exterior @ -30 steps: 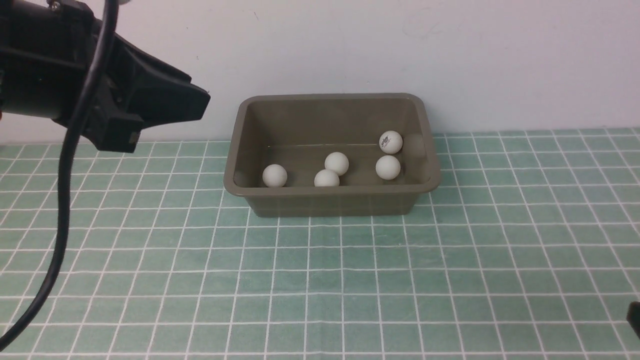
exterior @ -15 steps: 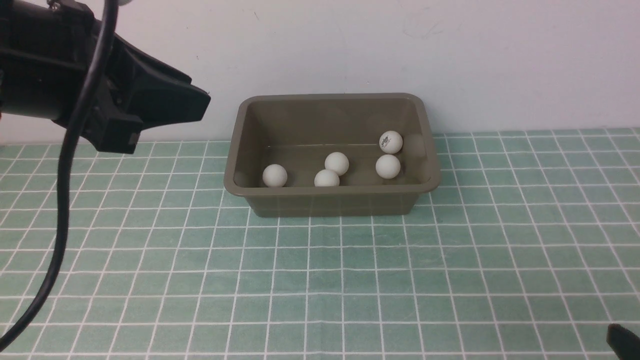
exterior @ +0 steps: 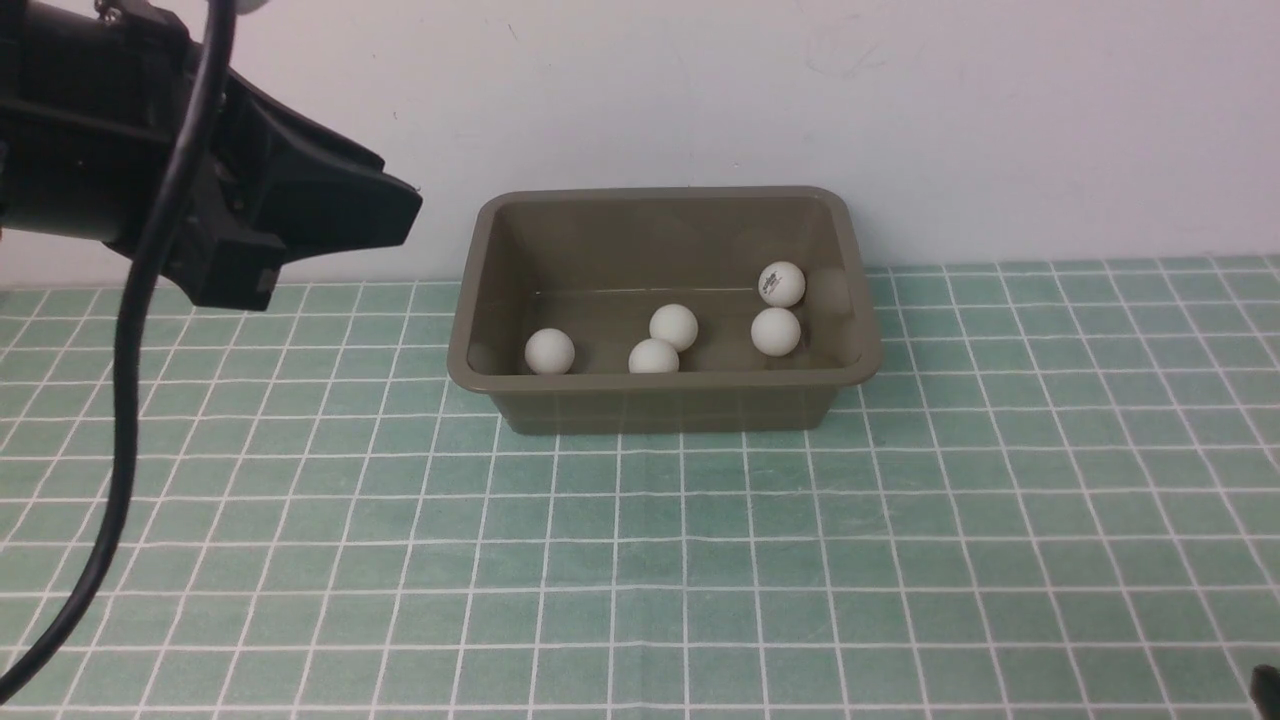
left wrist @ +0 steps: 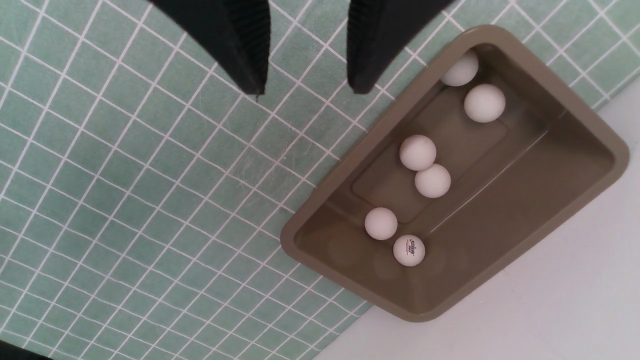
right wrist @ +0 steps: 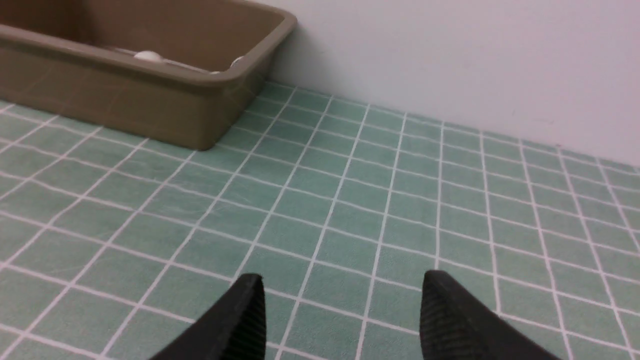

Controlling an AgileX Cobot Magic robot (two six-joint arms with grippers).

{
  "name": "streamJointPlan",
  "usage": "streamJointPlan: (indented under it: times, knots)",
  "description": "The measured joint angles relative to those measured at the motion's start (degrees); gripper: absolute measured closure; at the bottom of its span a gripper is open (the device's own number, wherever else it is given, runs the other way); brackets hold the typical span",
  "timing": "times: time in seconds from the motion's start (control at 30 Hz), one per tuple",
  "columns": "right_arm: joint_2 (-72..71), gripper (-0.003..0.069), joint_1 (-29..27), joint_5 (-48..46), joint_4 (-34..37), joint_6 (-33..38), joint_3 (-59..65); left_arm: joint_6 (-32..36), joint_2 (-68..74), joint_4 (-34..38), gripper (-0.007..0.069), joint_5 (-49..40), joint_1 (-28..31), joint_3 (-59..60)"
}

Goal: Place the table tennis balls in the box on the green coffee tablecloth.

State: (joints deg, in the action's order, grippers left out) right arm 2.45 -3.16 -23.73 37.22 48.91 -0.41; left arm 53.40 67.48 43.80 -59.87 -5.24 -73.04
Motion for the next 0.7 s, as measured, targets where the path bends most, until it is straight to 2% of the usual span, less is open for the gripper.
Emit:
streamJointPlan:
  times: [0.17,0.5,0.7]
  knots:
    - [-0.2,0.0270,0.0,0.0,-4.2,0.0,0.1,0.0,0.0,1.1,0.0419,-0.1,0.0,0.0]
    - [-0.2,0.0270,0.0,-3.6,-4.7,0.1,0.2,0.0,0.0,7.0,0.0419,-0.1,0.0,0.0]
    - [-0.2,0.0270,0.0,-6.0,-4.7,0.1,0.2,0.4,0.0,16.1,0.0419,2.6,0.0,0.0]
